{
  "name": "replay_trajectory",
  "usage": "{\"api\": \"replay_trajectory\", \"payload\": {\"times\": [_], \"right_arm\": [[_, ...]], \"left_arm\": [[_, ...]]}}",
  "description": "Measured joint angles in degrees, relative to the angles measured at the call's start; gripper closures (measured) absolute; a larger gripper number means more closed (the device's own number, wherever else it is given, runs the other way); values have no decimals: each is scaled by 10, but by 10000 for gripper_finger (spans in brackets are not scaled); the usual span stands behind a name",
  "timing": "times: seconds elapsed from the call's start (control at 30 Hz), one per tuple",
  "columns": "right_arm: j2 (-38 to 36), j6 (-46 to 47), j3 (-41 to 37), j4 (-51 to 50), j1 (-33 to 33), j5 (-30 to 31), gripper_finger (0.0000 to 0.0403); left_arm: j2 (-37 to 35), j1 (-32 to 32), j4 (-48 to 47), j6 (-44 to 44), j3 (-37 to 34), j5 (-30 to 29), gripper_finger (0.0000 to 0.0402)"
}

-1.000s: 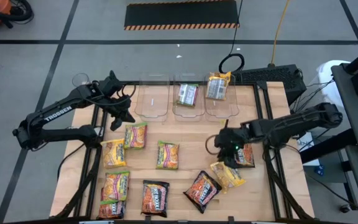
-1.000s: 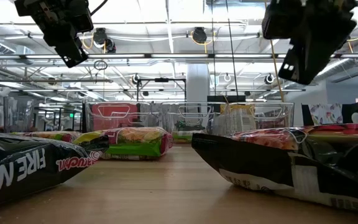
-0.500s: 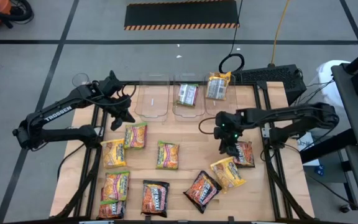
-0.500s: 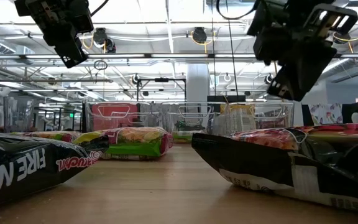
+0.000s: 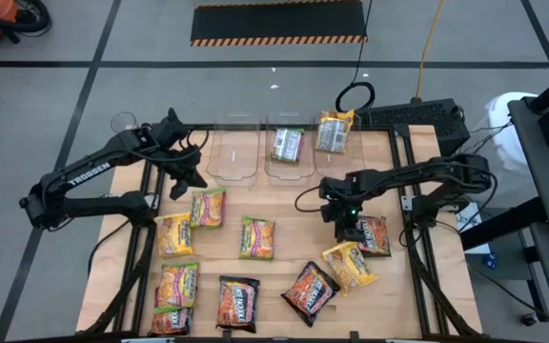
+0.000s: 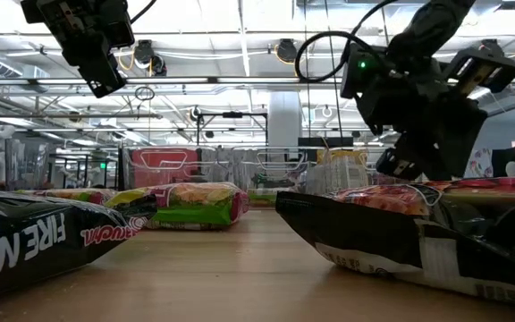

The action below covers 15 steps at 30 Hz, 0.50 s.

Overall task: Sort Maruchan noodles
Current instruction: Put the yellow noodle pack into the right transparent bin

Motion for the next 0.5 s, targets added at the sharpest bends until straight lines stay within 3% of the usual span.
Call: {"api": "replay_trajectory", "payload": {"times": [0.17, 0.5], "right_arm": [[5, -4, 0, 17, 0, -76, 309], [7, -53, 0, 27, 0, -77, 309]], "left_arm": [[0, 0, 0, 0, 0, 0, 394], [0, 0, 0, 0, 0, 0, 394]]}}
